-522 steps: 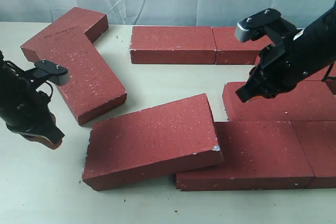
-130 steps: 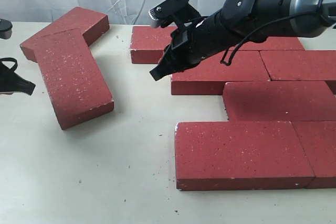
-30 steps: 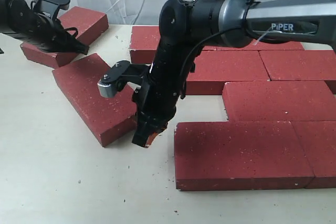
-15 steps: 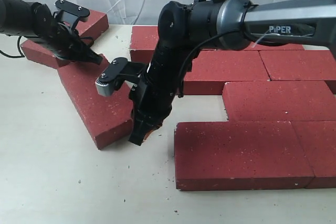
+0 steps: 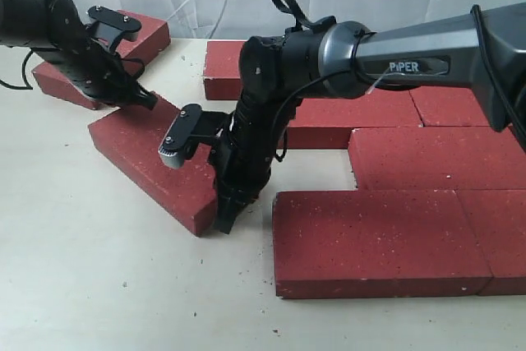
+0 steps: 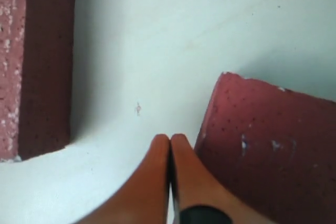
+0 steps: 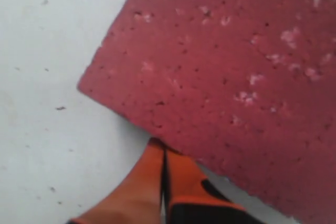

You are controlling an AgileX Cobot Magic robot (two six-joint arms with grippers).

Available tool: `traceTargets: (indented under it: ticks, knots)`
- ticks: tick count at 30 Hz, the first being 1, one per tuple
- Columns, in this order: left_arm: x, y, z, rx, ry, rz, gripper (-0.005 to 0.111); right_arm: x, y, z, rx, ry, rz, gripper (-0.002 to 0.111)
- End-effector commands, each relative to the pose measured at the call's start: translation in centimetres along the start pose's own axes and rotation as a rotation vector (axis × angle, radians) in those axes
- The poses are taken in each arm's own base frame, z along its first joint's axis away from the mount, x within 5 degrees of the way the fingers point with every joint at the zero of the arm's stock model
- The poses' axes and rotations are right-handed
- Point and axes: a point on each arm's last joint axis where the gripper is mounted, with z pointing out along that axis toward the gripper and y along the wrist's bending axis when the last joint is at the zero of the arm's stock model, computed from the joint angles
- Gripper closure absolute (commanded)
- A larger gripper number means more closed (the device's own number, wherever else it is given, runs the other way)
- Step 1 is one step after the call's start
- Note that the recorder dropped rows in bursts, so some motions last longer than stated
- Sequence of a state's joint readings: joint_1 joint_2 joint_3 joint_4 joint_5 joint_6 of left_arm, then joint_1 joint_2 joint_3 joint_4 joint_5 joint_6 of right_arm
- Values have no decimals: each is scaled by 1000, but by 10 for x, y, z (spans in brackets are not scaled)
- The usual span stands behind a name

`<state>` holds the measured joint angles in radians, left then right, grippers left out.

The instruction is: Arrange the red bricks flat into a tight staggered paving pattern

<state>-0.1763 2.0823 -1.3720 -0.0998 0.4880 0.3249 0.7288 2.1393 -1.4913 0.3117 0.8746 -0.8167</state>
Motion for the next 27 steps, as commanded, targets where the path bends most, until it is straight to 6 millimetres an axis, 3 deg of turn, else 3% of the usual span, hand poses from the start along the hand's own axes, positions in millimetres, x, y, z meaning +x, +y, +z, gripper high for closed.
traceTargets:
  ticks: [1, 17, 22, 27]
  knots:
    - [14, -6, -1, 48, 150, 11, 107, 5, -11, 0, 121, 47, 30, 109]
    - [48, -16, -34, 88, 284, 11, 107, 27, -40, -9, 196, 86, 116, 109]
    - [48, -16, -40, 71, 232, 12, 107, 31, -39, -11, 164, 108, 141, 109]
    - [46, -15, -47, 55, 212, 27, 107, 31, -32, -25, 140, 123, 148, 109]
